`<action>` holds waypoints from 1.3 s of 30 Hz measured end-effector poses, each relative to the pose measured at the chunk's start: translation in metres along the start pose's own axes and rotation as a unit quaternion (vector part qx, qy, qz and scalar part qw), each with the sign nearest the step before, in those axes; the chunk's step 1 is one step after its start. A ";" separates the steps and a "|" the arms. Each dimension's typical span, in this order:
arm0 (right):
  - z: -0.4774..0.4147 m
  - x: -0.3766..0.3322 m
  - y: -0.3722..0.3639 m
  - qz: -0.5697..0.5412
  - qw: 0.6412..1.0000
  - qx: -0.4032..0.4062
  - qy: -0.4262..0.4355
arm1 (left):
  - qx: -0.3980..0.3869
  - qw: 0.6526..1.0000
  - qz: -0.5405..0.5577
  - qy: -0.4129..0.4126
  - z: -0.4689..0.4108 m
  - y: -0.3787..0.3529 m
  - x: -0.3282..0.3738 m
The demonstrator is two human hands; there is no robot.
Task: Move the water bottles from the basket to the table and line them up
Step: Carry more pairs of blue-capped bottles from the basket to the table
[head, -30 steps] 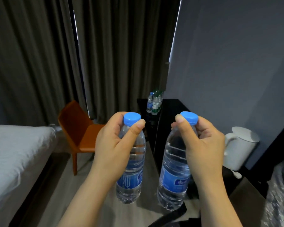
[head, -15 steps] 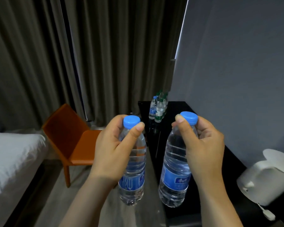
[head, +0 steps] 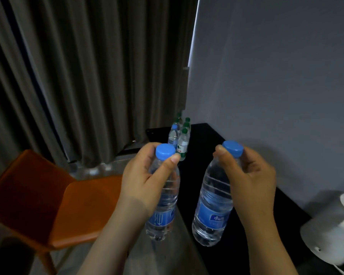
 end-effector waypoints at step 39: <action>-0.281 0.319 -0.011 0.061 0.984 0.089 -0.138 | -0.252 0.965 -0.024 0.063 -0.321 -0.244 -0.259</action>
Point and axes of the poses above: each hand's wrist, its own z-axis away from the middle knuckle, its own y-axis out of the back of the hand, x = y × z, the point moved 6 cm from there along -z, towards the middle knuckle, and after that the axes turned 1 degree about -z, right-handed, at the moved point
